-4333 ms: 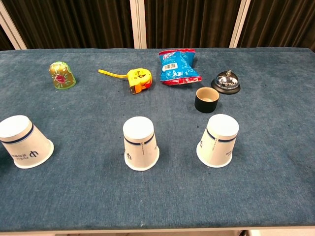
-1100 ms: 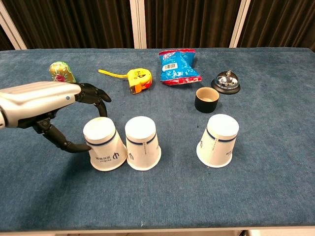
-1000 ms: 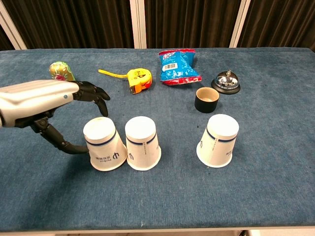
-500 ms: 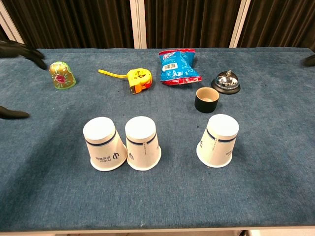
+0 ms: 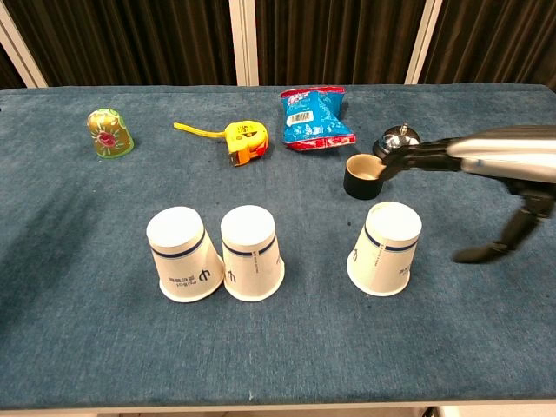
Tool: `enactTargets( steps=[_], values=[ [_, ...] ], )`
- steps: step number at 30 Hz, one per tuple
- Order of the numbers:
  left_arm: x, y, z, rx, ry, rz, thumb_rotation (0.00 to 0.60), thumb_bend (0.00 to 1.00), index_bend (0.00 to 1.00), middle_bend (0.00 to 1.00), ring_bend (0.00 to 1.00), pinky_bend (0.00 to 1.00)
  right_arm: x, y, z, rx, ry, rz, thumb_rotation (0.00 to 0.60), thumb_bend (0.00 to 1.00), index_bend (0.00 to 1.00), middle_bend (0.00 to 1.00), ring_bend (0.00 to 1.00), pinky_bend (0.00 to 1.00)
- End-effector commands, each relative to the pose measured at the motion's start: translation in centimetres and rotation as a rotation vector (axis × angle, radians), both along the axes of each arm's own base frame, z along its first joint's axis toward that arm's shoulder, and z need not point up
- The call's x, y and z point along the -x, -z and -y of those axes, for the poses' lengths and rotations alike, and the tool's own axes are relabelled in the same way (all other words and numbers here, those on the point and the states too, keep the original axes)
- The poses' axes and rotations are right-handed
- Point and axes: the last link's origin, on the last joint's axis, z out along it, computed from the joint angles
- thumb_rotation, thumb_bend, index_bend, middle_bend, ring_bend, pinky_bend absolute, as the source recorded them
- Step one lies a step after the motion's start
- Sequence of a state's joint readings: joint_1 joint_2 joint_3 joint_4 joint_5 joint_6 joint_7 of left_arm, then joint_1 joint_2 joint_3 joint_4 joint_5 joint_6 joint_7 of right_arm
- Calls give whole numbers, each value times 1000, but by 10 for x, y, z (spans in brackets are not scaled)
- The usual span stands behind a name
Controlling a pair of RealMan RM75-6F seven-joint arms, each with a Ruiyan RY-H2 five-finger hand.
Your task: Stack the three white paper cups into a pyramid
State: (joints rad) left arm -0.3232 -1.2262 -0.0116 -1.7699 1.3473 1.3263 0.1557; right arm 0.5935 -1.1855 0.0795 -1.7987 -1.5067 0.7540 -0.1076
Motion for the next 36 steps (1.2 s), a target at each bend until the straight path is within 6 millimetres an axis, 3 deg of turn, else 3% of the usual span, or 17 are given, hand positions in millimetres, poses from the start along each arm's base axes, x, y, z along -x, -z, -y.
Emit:
enactTargets(
  steps=[1, 11, 15, 22, 29, 33, 36],
  values=[
    [0, 1, -1, 4, -1, 4, 546, 105, 231, 116, 12, 18, -6, 7, 6, -15, -2, -2, 600, 425, 222, 4, 0, 64],
    [1, 4, -3, 16, -3, 8, 546, 100, 231, 107, 5, 18, -14, 20, 11, -43, -5, -19, 600, 456, 301, 25, 0, 65],
    [3, 3, -3, 12, -10, 8, 545, 99, 231, 107, 3, 19, -16, 21, 13, -27, -11, -9, 600, 485, 407, 56, 0, 73],
    [11, -2, -1, 0, -30, -6, 543, 99, 231, 107, 3, 18, -30, -4, 14, 31, -26, 45, 600, 505, 448, 69, 0, 75],
    [23, -4, 4, -1, -64, -32, 545, 99, 231, 106, 3, 18, -84, -45, 18, 60, -116, 176, 600, 505, 448, 69, 0, 76],
    [28, -5, 6, -5, -79, -34, 544, 99, 231, 106, 3, 18, -118, -48, 21, 12, -171, 218, 600, 505, 453, 69, 0, 77],
    [30, -5, 7, -5, -87, -39, 542, 100, 231, 106, 3, 19, -139, -40, 24, -33, -202, 221, 600, 505, 459, 74, 0, 81]
  ],
)
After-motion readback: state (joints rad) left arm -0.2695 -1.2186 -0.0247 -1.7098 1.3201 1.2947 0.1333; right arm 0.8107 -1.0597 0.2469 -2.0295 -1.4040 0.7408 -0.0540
